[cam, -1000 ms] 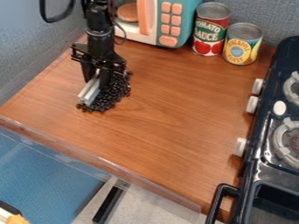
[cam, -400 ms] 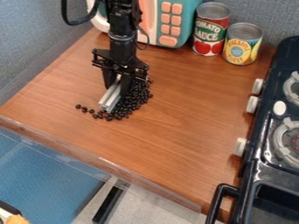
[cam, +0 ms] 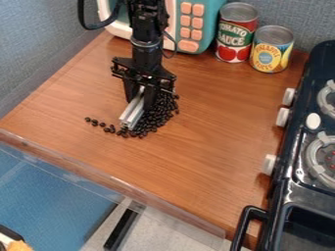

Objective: Sweep into pile

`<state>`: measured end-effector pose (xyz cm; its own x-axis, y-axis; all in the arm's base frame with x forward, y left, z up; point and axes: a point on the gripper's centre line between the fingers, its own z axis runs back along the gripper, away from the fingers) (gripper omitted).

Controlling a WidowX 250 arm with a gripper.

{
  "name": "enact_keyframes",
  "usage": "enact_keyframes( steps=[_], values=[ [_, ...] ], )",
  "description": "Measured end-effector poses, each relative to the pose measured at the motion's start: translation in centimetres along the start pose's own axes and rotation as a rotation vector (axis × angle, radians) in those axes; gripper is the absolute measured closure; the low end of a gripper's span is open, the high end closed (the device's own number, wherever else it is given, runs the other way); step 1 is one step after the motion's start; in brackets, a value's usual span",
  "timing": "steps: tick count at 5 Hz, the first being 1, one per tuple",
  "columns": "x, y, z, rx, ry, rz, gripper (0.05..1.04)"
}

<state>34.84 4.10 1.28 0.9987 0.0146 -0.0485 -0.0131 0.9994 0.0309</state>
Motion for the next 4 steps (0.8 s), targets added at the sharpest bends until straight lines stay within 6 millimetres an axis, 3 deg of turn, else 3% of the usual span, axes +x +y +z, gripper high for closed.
enact_keyframes(
  steps=[1,2,3,4],
  values=[
    [-0.5,-0.6,0.7,-0.035,0.003,-0.033,0.709],
    [-0.9,0.8,2.8,-0.075,-0.003,-0.020,0.709],
    [-1.0,4.0,6.0,-0.122,-0.044,0.019,0.709],
    [-1.2,6.6,8.0,-0.165,-0.050,0.034,0.709]
  ],
)
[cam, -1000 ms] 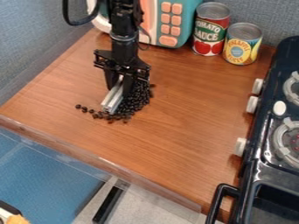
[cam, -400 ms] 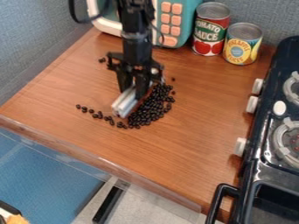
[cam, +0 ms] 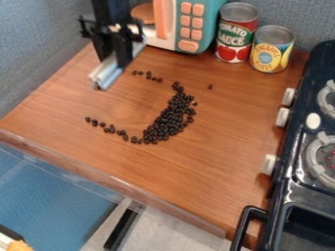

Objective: Sweep into pile

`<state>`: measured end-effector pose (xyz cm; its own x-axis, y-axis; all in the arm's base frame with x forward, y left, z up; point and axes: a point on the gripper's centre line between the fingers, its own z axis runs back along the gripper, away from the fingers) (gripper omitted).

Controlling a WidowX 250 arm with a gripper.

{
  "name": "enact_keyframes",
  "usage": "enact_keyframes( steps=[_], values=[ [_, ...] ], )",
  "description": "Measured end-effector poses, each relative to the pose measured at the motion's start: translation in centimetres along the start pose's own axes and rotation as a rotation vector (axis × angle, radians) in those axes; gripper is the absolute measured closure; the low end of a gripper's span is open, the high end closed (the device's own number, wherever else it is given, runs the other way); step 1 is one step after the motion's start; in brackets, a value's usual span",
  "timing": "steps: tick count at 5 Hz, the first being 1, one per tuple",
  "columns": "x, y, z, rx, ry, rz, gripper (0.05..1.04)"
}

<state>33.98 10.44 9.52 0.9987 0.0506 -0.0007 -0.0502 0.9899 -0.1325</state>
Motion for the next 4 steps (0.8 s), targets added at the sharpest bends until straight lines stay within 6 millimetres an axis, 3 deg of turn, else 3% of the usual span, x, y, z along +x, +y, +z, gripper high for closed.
enact_keyframes(
  steps=[1,3,4],
  values=[
    [0.2,2.7,2.5,0.028,-0.028,-0.006,0.709],
    [1.5,7.0,-0.4,0.196,0.014,-0.093,0.709],
    [2.0,7.4,-0.8,0.278,0.010,-0.145,0.709]
  ],
)
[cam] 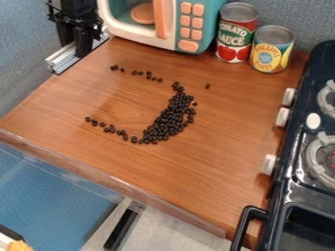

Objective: Sweep into pile

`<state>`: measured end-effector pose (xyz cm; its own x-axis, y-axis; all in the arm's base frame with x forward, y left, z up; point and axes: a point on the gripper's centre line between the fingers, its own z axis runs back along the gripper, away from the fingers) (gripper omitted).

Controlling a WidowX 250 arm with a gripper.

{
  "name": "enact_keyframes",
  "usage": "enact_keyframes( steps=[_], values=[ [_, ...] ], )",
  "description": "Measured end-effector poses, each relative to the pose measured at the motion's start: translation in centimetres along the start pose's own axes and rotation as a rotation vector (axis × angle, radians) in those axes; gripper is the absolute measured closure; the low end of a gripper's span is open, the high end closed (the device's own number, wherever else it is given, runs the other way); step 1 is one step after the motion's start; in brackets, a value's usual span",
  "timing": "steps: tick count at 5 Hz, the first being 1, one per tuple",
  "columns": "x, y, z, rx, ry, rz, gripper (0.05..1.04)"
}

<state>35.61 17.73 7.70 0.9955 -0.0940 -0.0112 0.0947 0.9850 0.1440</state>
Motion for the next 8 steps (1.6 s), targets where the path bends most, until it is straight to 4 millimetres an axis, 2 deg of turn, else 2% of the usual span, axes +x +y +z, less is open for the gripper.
enact_keyframes(
  steps=[3,4,5,6,8],
  values=[
    [1.3,1.5,-4.7,0.086,0.039,0.015,0.709],
    [1.9,2.1,-5.8,0.113,0.052,0.025,0.709],
    [2.6,2.4,-5.9,0.125,0.049,0.026,0.709],
    [2.7,1.8,-6.1,0.125,0.053,0.024,0.709],
    [2.3,-1.3,-6.0,0.100,0.055,-0.025,0.709]
  ],
)
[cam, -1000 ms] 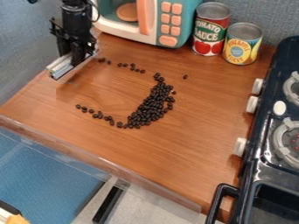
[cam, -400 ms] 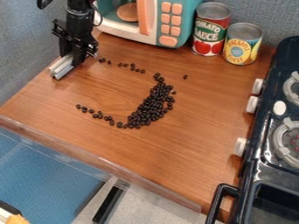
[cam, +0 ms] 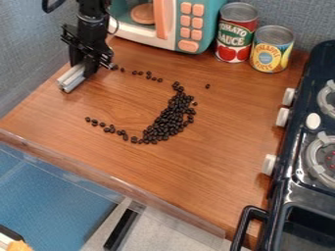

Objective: Sweep into pile

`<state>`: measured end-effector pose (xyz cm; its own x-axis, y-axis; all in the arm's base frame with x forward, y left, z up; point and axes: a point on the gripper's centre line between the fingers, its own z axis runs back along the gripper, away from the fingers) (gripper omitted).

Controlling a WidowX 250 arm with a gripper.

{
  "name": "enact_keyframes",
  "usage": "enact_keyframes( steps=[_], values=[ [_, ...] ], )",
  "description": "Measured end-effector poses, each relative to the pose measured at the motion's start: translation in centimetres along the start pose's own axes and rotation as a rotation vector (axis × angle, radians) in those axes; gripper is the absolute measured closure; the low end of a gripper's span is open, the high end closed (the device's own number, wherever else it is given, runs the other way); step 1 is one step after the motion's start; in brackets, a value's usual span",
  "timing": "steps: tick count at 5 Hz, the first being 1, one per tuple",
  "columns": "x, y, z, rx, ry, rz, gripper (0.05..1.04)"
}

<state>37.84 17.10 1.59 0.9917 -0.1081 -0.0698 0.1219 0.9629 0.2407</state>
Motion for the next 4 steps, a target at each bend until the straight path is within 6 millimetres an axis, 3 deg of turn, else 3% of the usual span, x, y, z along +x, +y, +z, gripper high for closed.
enact_keyframes(
  steps=[2,4],
  values=[
    [0.1,-3.6,1.0,-0.041,-0.012,-0.057,0.709],
    [1.1,-3.9,1.4,-0.001,-0.038,-0.131,0.709]
  ],
)
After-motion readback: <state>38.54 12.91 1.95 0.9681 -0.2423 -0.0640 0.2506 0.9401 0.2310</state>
